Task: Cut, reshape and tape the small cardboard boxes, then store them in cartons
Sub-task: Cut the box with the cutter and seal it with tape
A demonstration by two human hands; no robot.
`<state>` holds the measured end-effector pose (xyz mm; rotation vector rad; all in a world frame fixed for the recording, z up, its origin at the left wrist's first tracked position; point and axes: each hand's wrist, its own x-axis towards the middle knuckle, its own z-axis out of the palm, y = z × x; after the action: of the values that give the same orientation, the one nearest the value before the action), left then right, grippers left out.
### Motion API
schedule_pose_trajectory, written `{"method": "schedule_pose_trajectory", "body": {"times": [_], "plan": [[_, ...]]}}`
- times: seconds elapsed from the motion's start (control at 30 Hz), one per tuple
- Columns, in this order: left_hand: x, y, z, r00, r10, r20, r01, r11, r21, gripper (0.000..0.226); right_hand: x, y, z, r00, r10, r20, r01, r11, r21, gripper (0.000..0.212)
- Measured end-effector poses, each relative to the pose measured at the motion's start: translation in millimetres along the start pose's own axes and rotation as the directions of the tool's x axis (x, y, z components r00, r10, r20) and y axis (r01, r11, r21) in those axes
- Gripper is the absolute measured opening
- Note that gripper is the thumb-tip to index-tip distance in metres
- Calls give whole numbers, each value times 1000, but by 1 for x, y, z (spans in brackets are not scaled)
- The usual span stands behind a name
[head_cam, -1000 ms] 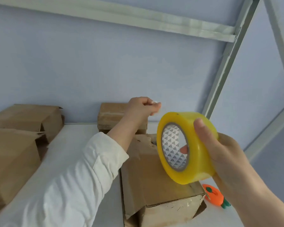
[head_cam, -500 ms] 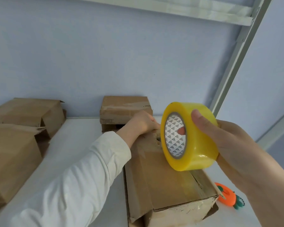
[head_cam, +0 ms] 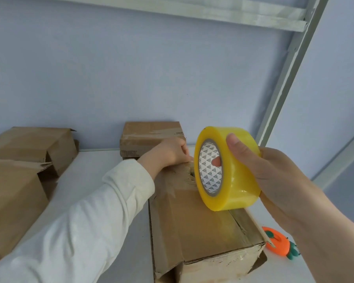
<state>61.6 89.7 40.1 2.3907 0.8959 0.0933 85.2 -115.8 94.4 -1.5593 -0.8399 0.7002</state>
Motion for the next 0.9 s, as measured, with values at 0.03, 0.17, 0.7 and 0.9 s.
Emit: {"method": "schedule_pose_trajectory", "body": {"times": [0.03, 0.17, 0.7, 0.9], "plan": [[-1, 1, 3, 996, 51, -69, -52, 999, -14, 31, 1, 1, 0, 1000, -5, -4, 5, 1000, 2, 23], [-5, 7, 11, 992, 70, -102, -77, 995, -66, 47, 6, 2, 1, 1000, -23, -11, 23, 999, 26, 25], [-9, 6, 17, 991, -23, -135, 28, 999, 35, 45, -1, 53, -6, 962, -245, 116, 242, 969, 42, 39], [-11, 6, 18, 990, -20, -141, 32, 996, 85, 41, -18, 31, 5, 983, -174, -63, 181, 973, 141, 45]]}}
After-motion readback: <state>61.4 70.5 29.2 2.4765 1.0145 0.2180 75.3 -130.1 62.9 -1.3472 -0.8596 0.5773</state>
